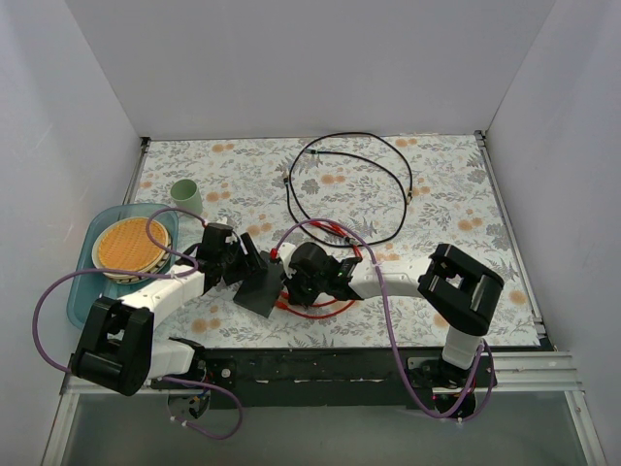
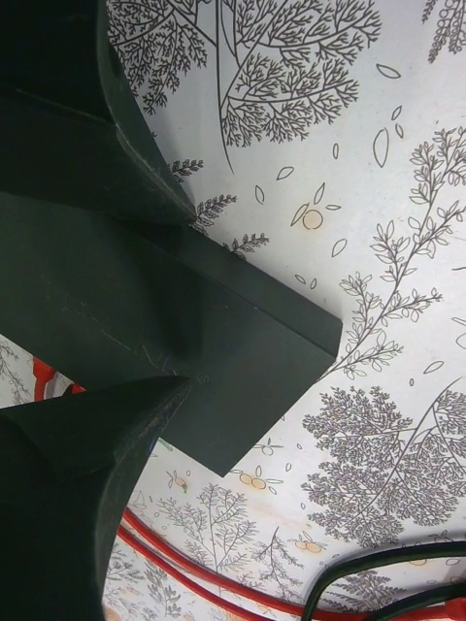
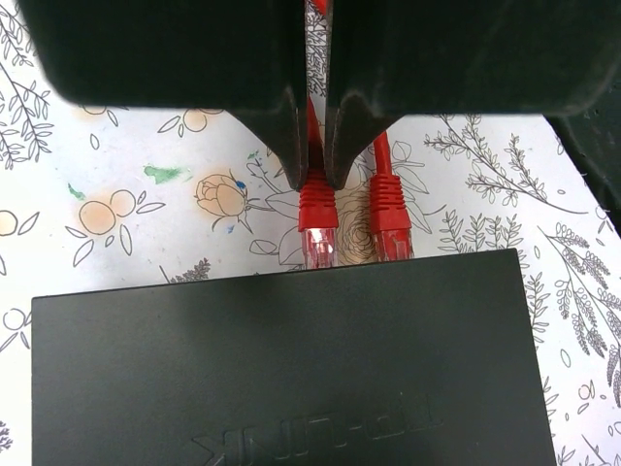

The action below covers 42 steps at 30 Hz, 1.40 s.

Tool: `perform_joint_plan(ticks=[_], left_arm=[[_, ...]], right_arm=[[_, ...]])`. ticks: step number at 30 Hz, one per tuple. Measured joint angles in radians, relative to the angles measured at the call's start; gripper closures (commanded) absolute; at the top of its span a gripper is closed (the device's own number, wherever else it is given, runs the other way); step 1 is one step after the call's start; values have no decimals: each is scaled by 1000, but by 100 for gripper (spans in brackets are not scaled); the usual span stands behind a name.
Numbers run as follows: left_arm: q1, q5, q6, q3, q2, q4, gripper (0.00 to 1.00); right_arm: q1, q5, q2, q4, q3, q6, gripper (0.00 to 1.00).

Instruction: Insert the plug into the switch port

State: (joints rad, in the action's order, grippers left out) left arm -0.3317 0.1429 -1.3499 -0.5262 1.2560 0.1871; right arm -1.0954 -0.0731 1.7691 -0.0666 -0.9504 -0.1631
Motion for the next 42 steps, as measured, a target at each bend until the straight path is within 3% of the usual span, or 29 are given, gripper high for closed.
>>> perform_joint_plan(ticks=[25,42], left_arm=[[20,3,-5,57,0,-119,48],[-1,-48,-20,62,4,-148,48]], right_arm=[[-12,80,20,-11,-23,-91,99],[-12,105,41,46,-71,-97,99]])
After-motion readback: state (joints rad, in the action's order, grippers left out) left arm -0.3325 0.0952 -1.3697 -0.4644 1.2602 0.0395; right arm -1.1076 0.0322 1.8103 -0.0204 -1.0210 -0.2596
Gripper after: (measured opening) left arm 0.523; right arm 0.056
